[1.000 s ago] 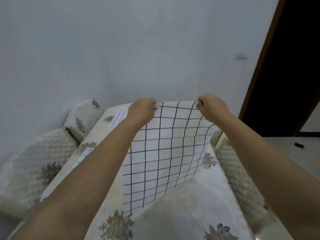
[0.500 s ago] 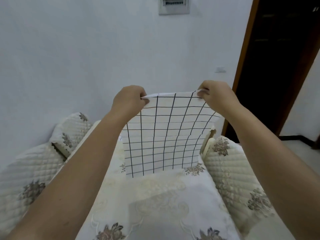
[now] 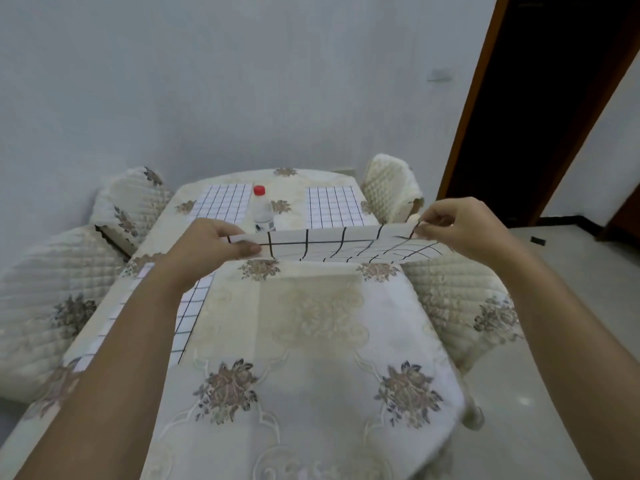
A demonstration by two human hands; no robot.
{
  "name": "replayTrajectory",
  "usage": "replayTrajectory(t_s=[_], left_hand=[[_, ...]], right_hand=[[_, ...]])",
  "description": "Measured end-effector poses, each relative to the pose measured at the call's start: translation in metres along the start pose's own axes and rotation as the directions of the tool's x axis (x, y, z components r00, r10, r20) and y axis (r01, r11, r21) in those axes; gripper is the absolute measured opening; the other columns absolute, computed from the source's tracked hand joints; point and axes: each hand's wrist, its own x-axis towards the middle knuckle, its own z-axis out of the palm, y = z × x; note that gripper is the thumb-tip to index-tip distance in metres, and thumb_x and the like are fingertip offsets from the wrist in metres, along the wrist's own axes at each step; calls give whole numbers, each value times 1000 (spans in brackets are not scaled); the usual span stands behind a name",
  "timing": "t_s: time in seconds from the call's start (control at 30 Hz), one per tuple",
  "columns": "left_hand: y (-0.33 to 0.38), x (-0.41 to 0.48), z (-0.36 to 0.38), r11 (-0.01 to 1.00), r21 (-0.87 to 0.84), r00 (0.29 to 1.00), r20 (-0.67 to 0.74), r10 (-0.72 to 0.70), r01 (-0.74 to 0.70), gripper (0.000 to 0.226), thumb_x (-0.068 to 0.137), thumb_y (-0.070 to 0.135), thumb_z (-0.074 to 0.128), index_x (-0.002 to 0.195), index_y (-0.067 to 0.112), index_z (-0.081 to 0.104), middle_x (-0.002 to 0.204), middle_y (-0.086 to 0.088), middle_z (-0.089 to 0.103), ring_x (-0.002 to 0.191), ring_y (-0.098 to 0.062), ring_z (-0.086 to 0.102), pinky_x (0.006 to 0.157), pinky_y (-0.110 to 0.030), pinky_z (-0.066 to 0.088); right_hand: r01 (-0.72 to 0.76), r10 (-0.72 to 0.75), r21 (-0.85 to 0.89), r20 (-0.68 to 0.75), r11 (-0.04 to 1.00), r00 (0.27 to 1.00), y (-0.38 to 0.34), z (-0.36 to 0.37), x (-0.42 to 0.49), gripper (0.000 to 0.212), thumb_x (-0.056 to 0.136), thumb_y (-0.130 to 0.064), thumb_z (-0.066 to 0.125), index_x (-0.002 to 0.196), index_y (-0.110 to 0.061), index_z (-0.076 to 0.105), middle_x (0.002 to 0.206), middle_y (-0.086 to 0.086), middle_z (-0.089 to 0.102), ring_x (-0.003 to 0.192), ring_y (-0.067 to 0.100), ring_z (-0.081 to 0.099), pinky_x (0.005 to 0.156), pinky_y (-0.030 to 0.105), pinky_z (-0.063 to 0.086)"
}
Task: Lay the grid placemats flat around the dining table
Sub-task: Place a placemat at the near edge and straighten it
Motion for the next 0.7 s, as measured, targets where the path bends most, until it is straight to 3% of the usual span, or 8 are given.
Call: replayTrajectory(t_s=[0.17,0.3,0.47,0.57,0.63,0.7], left_hand=[[-58,-32,7,981,-166,995,23,-101,104,2,77,8,71,78,10,72,76,-3,73,73,-11,68,66,-19,51],[-96,-57,22,934,-322,988,15,-156,153,11,80,2,64,86,9,71,71,3,75,68,-9,71,59,-15,55],[-137,-81,40,913,-359,972,-54,-228,194,13,82,5,63,90,13,71,76,8,75,78,-11,71,73,-23,53],[-153,-95,45,899,-367,959,-54,-277,239,12,84,7,63,91,13,71,77,7,75,84,-17,69,77,-28,52],[-161,-106,47,893,-369,950,-71,-304,258,11,83,7,64,88,14,71,75,9,75,83,-17,68,78,-29,52],[-167,-116,49,896,-353,944,-86,-318,270,11,83,6,64,85,15,70,69,13,73,78,-12,68,70,-21,52]], right_hand=[[-97,79,238,84,967,993,26,19,-41,7,80,-14,70,74,-12,68,60,-10,63,51,-4,53,53,8,40],[-186,145,365,136,912,980,44,41,-64,7,81,-7,68,75,-10,67,66,-2,65,52,-7,56,54,5,43],[-299,245,478,173,826,954,69,75,-92,17,81,0,65,74,-15,66,59,-11,68,57,-3,61,64,11,50],[-316,273,572,163,757,948,74,88,-110,21,81,5,62,72,-13,69,58,-10,69,56,-3,62,60,9,49],[-336,287,620,182,709,941,75,94,-122,30,77,4,63,62,-20,74,58,-10,70,57,-3,63,58,6,48],[-363,298,638,211,679,931,78,98,-132,25,70,-4,69,58,-25,75,60,-8,71,59,-2,64,59,6,48]])
